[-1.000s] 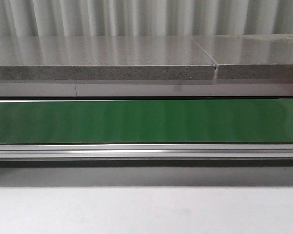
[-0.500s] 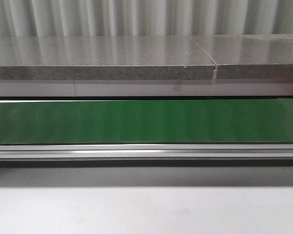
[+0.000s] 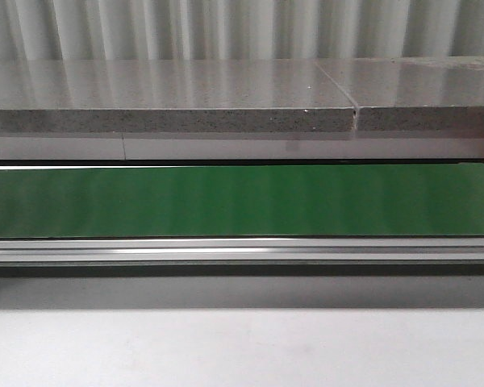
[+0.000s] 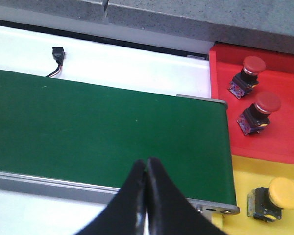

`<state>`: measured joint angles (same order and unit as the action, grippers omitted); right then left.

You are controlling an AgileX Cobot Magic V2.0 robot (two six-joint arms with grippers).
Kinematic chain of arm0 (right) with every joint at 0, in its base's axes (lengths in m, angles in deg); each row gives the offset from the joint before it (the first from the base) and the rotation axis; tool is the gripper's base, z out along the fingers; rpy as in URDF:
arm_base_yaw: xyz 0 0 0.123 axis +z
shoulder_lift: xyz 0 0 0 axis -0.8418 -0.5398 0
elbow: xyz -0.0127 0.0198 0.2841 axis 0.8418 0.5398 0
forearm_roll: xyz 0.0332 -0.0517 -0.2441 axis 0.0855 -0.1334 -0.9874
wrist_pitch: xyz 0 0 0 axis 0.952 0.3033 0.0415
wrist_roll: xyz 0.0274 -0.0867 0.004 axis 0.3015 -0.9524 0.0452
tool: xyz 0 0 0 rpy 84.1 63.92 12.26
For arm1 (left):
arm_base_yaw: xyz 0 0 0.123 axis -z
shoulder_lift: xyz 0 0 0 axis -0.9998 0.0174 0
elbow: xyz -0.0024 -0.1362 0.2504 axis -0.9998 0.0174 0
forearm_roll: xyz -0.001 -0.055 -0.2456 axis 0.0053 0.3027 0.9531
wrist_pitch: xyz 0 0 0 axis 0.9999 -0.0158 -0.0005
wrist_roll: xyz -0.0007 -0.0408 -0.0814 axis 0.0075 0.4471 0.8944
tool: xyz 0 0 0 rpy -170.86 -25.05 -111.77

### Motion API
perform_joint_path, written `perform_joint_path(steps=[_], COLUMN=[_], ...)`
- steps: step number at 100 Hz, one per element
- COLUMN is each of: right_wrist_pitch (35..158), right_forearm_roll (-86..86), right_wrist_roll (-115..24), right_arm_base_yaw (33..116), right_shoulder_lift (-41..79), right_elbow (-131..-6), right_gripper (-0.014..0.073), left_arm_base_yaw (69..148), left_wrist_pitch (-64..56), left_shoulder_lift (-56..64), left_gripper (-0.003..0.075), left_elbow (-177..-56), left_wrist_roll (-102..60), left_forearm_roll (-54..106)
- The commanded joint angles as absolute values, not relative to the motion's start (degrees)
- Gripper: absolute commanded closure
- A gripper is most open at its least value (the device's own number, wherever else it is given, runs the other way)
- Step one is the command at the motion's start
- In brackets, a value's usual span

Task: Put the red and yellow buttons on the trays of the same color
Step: 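Move the left gripper down and grasp another red push-button, then lower the red button onto the belt and open the left gripper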

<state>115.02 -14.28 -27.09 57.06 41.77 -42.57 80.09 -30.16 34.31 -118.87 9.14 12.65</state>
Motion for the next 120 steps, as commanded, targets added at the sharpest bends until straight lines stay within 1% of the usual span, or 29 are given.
perform_joint_path(steps=[1,2,3,5,6,11,14,16,17,18,21,27,43,61,76,92,120], right_wrist_pitch=[111.11,111.11,111.11,111.11,111.11,111.11,111.11,111.11,111.11,111.11,111.11,111.11,111.11,111.11,111.11,111.11,111.16], right_forearm_roll=[-14.79,-14.79,-14.79,-14.79,-14.79,-14.79,-14.79,-14.79,-14.79,-14.79,-14.79,-14.79,-14.79,-14.79,-14.79,-14.79,-14.79], right_wrist_roll=[-27.46,-27.46,-27.46,-27.46,-27.46,-27.46,-27.46,-27.46,-27.46,-27.46,-27.46,-27.46,-27.46,-27.46,-27.46,-27.46,-27.46], right_arm_base_yaw=[57.17,57.17,57.17,57.17,57.17,57.17,57.17,57.17,57.17,57.17,57.17,57.17,57.17,57.17,57.17,57.17,57.17], right_shoulder_lift=[42.04,42.04,42.04,42.04,42.04,42.04,42.04,42.04,42.04,42.04,42.04,42.04,42.04,42.04,42.04,42.04,42.04], right_elbow=[-43.96,-43.96,-43.96,-43.96,-43.96,-43.96,-43.96,-43.96,-43.96,-43.96,-43.96,-43.96,-43.96,-43.96,-43.96,-43.96,-43.96], right_gripper=[0.0662,0.0662,0.0662,0.0662,0.0662,0.0662,0.0662,0.0662,0.0662,0.0662,0.0662,0.0662,0.0662,0.0662,0.0662,0.0662,0.0662], left_arm_base_yaw=[80.54,80.54,80.54,80.54,80.54,80.54,80.54,80.54,80.54,80.54,80.54,80.54,80.80,82.56,82.22,78.56,70.93], left_wrist_pitch=[-29.05,-29.05,-29.18,-29.19,-29.33,-29.55,-29.70,-29.74,-29.86,-29.85,-30.09,-30.74,-32.58,-33.35,-31.75,-29.79,-28.79], left_shoulder_lift=[32.51,32.51,32.51,32.51,32.51,32.51,32.51,32.51,32.51,32.51,32.51,32.51,31.10,24.86,20.18,18.58,22.38], left_gripper=[0.0541,0.0510,0.0510,0.0442,0.0423,0.0277,0.0227,0.0168,0.0168,0.0131,0.0092,0.0052,0.0062,0.0062,0.0062,0.0062,0.0062], left_elbow=[-120.26,-120.26,-120.26,-120.26,-120.26,-120.37,-120.37,-120.37,-120.37,-120.37,-120.37,-120.48,-120.97,-120.97,-120.97,-120.97,-119.28], left_wrist_roll=[8.61,8.61,8.61,8.61,8.61,8.61,8.61,8.61,8.61,8.61,8.61,8.61,8.51,7.13,7.23,7.37,7.78], left_forearm_roll=[13.84,13.84,13.84,13.84,13.84,13.96,13.97,14.14,14.33,14.57,14.84,15.65,16.27,17.63,17.53,17.49,17.49])
